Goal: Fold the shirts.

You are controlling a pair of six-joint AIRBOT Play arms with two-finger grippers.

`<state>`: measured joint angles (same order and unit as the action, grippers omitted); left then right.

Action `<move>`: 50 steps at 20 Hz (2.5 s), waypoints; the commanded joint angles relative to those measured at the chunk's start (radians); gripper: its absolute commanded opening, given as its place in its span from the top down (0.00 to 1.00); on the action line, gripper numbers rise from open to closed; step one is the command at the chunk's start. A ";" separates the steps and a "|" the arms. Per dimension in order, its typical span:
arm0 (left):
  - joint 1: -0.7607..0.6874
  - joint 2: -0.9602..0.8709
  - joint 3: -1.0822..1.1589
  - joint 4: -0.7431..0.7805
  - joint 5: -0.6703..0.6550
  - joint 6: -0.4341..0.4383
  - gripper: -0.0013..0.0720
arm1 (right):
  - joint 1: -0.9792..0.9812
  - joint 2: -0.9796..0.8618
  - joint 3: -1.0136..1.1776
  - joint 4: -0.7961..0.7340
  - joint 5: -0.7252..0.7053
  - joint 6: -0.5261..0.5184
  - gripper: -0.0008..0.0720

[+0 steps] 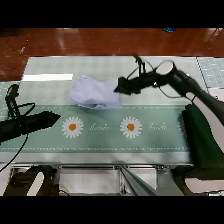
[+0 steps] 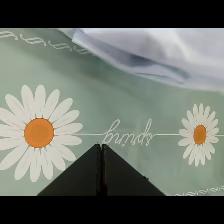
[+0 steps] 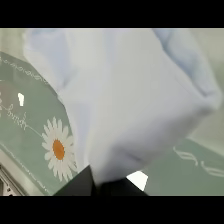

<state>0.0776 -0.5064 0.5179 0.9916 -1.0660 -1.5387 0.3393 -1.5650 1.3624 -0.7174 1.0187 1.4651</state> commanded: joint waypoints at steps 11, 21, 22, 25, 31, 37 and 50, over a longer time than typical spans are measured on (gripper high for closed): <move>0.001 0.000 0.000 -0.023 -0.016 0.000 0.96 | -0.496 0.122 0.711 -0.300 0.534 0.351 0.96; 0.001 0.000 0.000 -0.036 0.027 0.000 0.96 | -1.057 0.368 0.572 -0.332 0.841 0.305 0.96; 0.001 0.000 0.000 -0.036 0.031 0.000 0.96 | -1.087 0.407 0.503 -0.378 0.841 0.287 0.96; 0.001 0.000 0.000 -0.036 0.032 0.000 0.96 | -1.178 0.558 0.220 -0.585 0.841 0.235 0.96; 0.001 0.000 0.000 -0.036 0.142 -0.004 0.96 | -1.304 0.838 -0.283 -1.125 0.839 0.194 0.96; 0.001 -0.017 0.000 -0.043 0.166 -0.003 0.96 | -1.304 0.924 -0.554 -1.191 0.835 0.229 0.43; -0.178 -0.586 0.864 -0.037 -0.022 0.115 0.96 | -0.562 0.451 0.067 -0.135 0.124 0.030 0.96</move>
<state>-0.0063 -0.9096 1.0988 0.8097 -1.0016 -1.3994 -0.5446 -1.0000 1.2881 -0.8482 1.3220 1.5543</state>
